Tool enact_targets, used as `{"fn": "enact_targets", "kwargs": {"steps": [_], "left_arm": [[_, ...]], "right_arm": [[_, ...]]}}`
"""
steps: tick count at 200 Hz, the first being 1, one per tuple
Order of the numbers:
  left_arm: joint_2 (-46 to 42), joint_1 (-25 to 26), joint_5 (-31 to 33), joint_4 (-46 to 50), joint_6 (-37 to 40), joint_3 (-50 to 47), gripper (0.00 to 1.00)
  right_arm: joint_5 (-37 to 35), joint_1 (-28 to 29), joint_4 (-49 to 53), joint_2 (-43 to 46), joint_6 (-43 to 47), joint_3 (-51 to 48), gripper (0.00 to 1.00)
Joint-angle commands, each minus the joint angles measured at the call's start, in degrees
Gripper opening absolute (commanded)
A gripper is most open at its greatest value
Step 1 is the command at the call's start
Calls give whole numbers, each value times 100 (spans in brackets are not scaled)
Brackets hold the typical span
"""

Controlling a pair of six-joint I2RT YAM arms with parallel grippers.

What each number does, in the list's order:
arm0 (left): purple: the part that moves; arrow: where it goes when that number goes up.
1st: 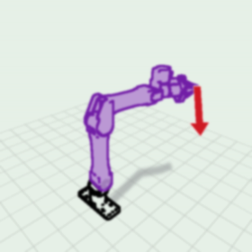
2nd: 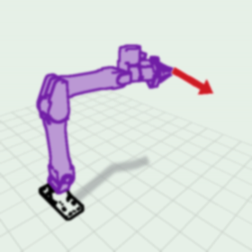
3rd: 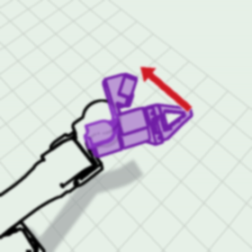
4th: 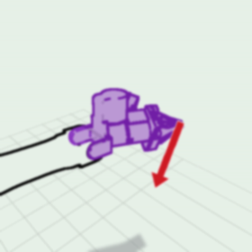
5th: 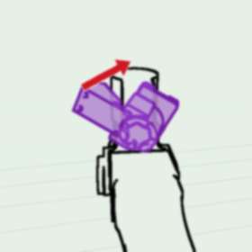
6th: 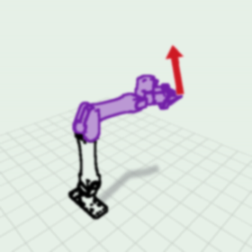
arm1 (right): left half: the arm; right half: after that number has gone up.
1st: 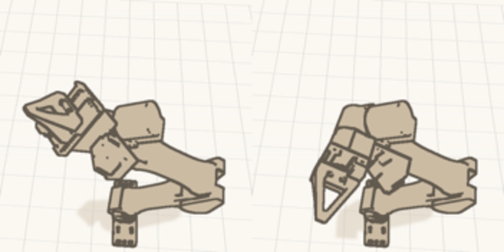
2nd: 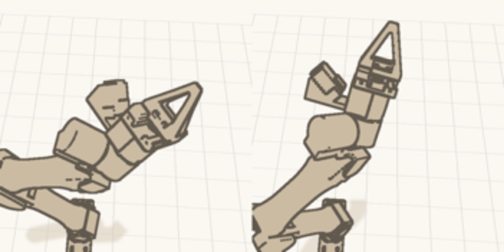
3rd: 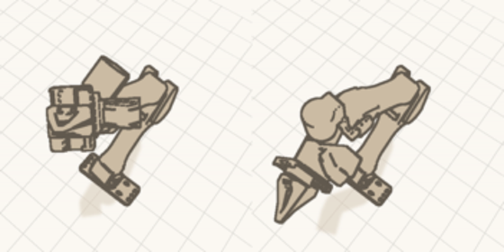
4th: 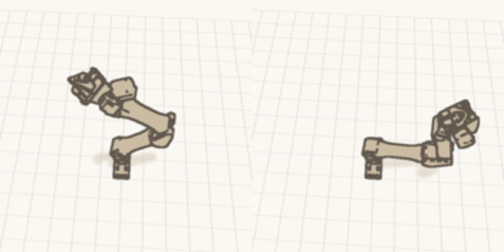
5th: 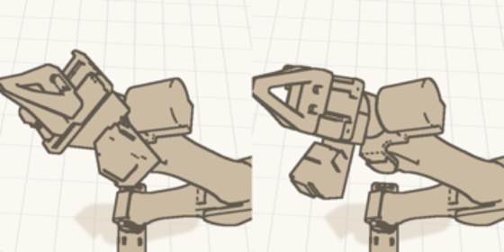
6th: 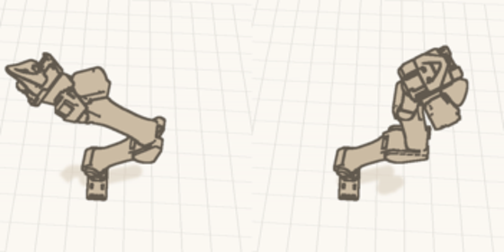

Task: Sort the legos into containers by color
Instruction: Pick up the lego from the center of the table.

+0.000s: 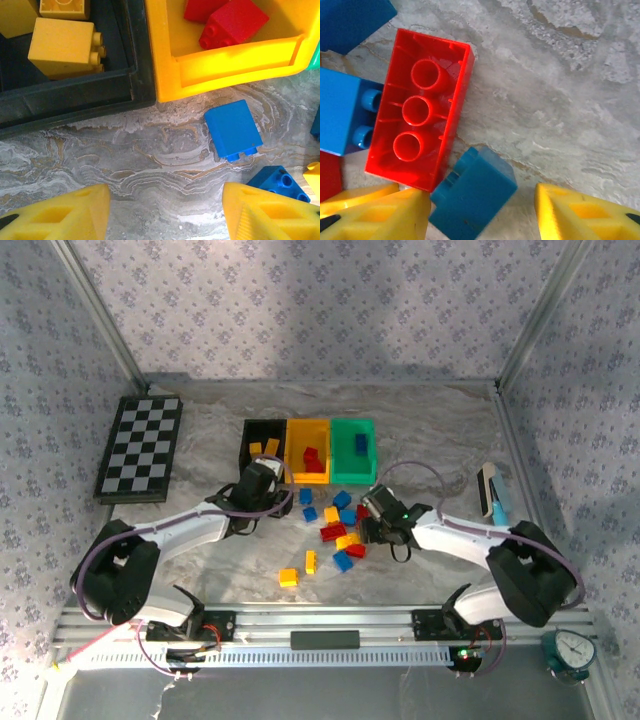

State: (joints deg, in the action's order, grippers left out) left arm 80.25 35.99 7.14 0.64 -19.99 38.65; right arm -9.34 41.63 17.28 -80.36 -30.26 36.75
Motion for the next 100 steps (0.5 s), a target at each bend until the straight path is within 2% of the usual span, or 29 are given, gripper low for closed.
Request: {"fn": "enact_targets", "kwargs": {"steps": [1,35,100], "left_arm": [[-167,-74,75,-134,56,-62,61],[-257,-151,33,-127,78,-103,61],[-273,-266,-87,-113,90,-94,60]], "right_arm": [[-243,63,198,-356,-120,268,58],[-307,66,200,-628,-153,420,53],[-429,133,370,-244,-164,461,33]]}}
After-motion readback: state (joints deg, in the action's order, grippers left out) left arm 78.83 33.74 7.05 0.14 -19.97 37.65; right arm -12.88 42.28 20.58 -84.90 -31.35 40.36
